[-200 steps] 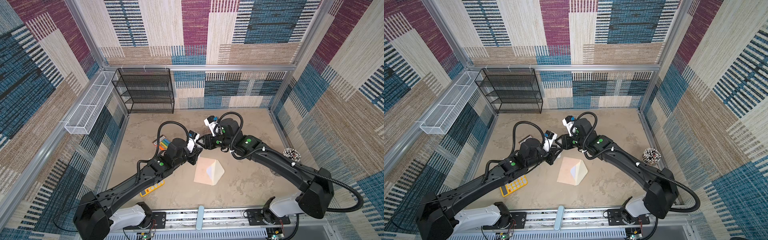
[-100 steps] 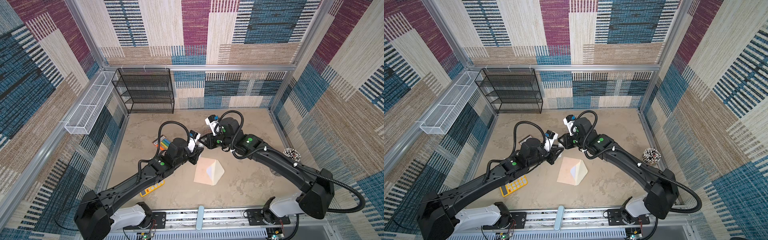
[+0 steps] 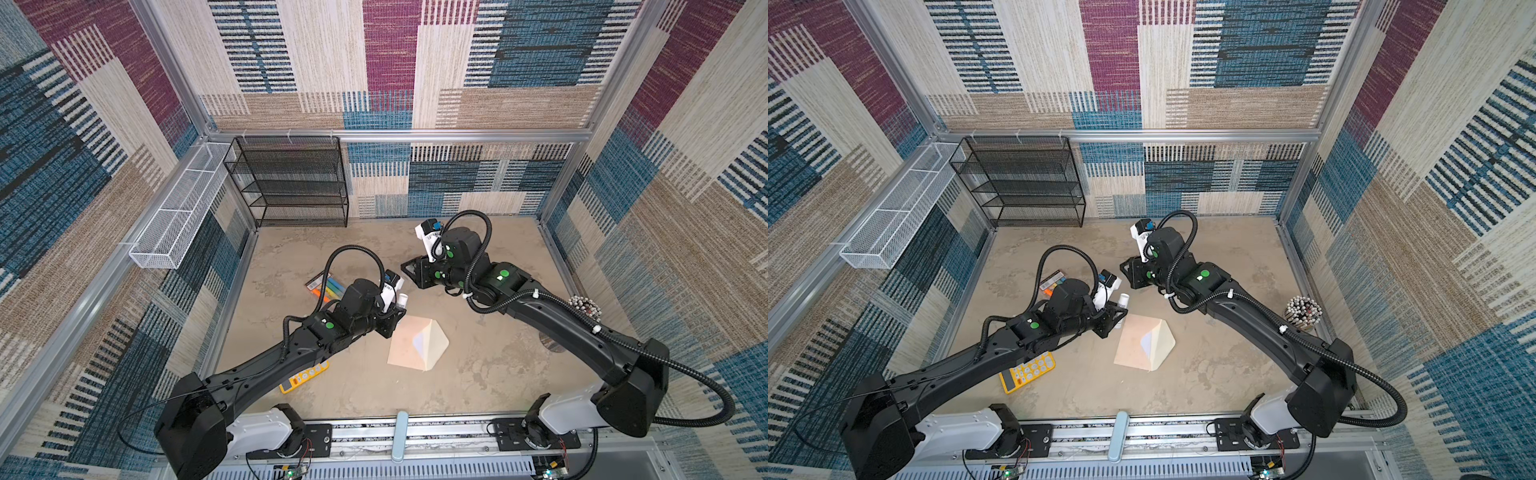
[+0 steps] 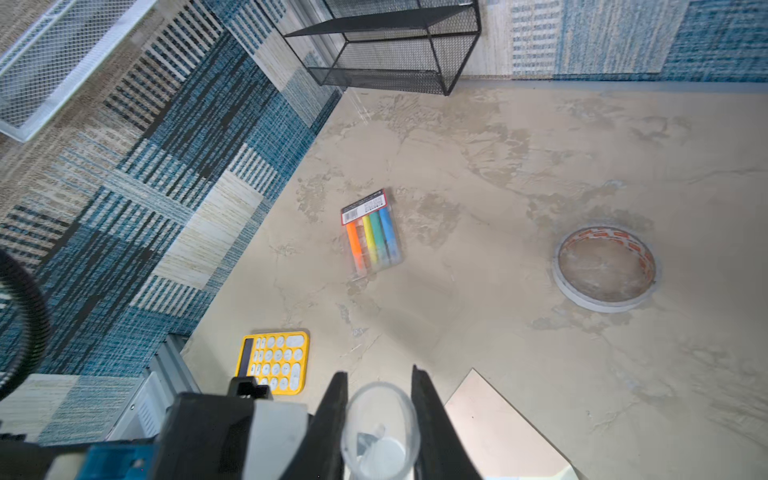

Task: Place the letter into the envelope and seal it
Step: 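Grasp the translucent cap with the right gripper and pull it off the glue stick, then lower the cap onto the table with the right gripper and open it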

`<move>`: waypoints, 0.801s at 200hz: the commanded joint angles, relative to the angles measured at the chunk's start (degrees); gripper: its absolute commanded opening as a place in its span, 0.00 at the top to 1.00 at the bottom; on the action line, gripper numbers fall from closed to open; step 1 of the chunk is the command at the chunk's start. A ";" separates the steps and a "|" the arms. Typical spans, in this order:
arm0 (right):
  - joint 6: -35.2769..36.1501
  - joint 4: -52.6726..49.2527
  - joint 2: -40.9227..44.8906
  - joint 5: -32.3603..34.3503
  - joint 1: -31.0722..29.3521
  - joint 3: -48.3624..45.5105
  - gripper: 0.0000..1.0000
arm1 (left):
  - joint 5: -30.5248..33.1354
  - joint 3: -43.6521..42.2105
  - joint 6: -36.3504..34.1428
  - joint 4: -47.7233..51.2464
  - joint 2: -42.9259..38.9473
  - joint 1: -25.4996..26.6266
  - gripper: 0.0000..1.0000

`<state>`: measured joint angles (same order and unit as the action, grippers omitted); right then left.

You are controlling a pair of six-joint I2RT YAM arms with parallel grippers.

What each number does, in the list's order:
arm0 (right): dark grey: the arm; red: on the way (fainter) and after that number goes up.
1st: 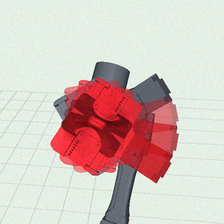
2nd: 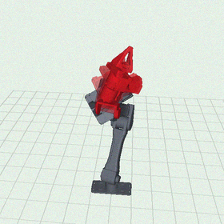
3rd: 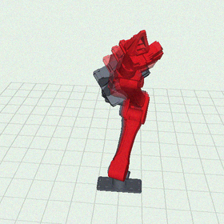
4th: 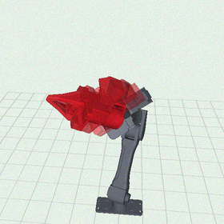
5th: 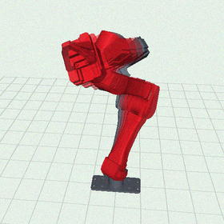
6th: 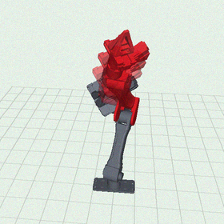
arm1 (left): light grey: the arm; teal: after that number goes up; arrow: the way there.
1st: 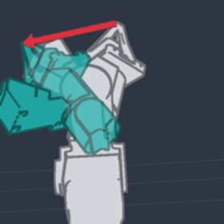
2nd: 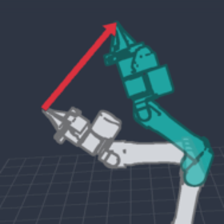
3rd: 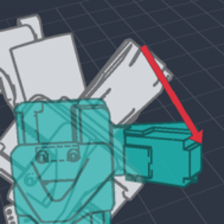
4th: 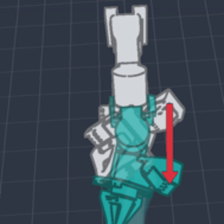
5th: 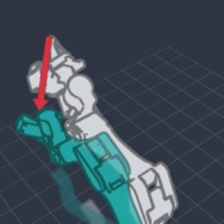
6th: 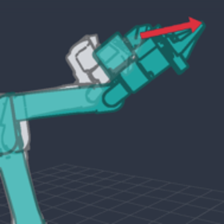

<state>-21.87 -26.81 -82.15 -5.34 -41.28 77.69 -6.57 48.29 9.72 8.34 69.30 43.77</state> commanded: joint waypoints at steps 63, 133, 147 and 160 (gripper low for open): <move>-1.02 17.74 -0.11 10.08 14.25 -23.11 0.80 | -0.11 -3.60 0.04 -1.14 -11.48 -0.09 0.93; -4.46 28.15 -8.42 18.28 17.01 -32.02 0.78 | -0.20 -4.44 1.09 0.53 -14.07 -0.09 0.92; -4.93 28.54 -9.95 19.12 17.01 -32.31 0.78 | -0.20 -4.46 1.10 0.59 -14.32 -0.09 0.92; -5.18 29.40 -10.86 20.12 16.98 -32.98 0.78 | -0.20 -4.37 1.10 0.58 -14.36 -0.10 0.92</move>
<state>-25.54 -2.20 -91.61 11.40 -24.32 45.43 -6.37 43.92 10.15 8.82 55.29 43.75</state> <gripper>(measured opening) 0.251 0.286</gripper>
